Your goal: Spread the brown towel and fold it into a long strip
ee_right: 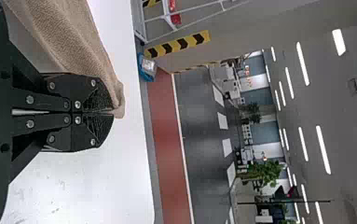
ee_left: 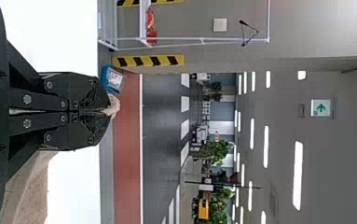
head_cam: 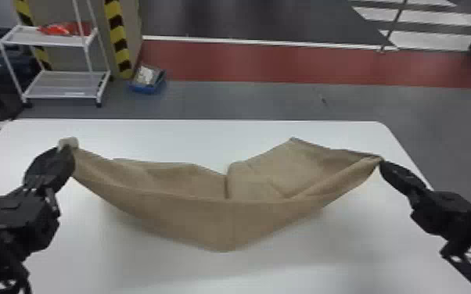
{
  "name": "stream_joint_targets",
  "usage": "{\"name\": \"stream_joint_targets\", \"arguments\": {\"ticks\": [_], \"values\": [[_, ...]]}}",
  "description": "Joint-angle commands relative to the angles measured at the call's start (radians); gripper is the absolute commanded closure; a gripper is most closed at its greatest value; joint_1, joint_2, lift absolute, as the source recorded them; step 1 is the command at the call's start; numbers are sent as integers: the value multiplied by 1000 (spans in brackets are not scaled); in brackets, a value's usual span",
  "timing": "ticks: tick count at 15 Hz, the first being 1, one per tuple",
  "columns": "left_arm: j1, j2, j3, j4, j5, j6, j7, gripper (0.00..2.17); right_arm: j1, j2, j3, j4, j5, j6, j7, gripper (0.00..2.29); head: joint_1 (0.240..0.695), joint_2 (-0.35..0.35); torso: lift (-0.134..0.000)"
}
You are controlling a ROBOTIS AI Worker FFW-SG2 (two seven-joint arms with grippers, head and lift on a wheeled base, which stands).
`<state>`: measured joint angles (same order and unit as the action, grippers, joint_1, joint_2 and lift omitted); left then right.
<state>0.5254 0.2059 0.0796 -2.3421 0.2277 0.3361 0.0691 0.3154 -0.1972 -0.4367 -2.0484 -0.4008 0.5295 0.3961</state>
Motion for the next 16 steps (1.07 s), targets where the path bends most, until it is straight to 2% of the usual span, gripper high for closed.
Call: {"name": "stream_joint_targets", "arguments": {"ticks": [1, 4, 6, 9, 11, 13, 16], "values": [[-8, -8, -9, 44, -5, -15, 0, 1656, -9, 1, -47, 2, 3, 31, -2, 1477, 695, -128, -123], [-8, -14, -11, 27, -5, -24, 1, 1656, -9, 1, -131, -50, -12, 108, 3, 1477, 695, -167, -123], [7, -14, -4, -22, -2, -18, 3, 1652, 2, 1, -192, -93, -49, 163, 14, 1477, 695, -192, -123], [31, -14, 2, -106, 6, 50, 12, 1652, -6, -5, -237, -139, -69, 280, 21, 1477, 695, -230, -123], [42, -14, 3, -155, 12, 77, 15, 1652, -42, -13, -221, -147, -61, 357, 29, 1477, 695, -239, -123], [30, -13, 8, -157, 15, 87, 20, 1652, -104, -14, -155, -134, -9, 436, 29, 1477, 695, -241, -123], [1, -13, 17, -117, 16, 105, 26, 1652, -179, -16, -91, -67, 26, 455, 29, 1477, 695, -196, -123]]}}
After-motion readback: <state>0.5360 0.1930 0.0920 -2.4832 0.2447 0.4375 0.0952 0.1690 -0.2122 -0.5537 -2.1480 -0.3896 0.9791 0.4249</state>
